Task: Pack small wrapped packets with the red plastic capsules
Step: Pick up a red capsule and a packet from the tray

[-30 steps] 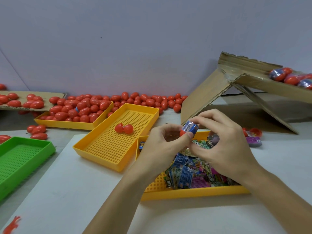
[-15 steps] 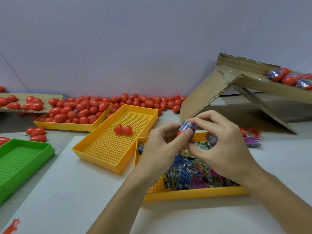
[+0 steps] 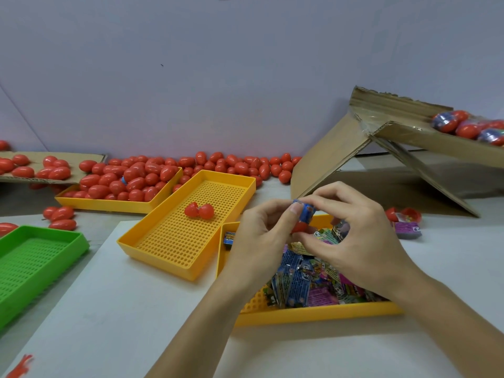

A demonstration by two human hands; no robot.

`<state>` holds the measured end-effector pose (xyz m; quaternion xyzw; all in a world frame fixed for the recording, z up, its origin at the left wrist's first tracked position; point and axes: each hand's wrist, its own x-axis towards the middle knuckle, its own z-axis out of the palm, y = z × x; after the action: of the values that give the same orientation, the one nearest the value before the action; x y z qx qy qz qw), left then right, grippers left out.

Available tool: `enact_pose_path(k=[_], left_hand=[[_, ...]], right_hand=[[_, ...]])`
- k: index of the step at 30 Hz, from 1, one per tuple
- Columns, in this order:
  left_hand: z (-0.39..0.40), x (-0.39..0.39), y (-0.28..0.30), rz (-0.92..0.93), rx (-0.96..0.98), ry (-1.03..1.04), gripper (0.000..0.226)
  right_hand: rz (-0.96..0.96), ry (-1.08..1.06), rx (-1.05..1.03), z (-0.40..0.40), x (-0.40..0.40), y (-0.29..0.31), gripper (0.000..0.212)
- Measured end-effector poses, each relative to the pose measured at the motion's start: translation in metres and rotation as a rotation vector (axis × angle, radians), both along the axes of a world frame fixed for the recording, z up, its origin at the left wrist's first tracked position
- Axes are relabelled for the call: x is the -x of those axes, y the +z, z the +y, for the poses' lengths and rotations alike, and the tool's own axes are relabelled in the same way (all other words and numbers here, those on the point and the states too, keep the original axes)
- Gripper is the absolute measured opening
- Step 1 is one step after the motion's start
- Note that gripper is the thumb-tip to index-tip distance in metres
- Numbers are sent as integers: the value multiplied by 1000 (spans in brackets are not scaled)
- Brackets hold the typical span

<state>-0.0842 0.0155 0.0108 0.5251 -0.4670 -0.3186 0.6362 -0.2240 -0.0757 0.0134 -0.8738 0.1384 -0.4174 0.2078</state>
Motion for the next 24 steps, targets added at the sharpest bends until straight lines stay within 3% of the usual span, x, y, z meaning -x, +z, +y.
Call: enact_pose_path(k=[10, 18, 24], left_hand=[[1, -1, 2, 89, 9, -2, 34], [2, 4, 2, -48, 48, 100, 12], [2, 1, 2, -316, 4, 210, 24]], right_hand=[[-49, -26, -94, 1, 2, 5, 43], [-54, -54, -117, 3, 0, 5, 43], [-42, 69, -393, -5, 8, 7, 23]])
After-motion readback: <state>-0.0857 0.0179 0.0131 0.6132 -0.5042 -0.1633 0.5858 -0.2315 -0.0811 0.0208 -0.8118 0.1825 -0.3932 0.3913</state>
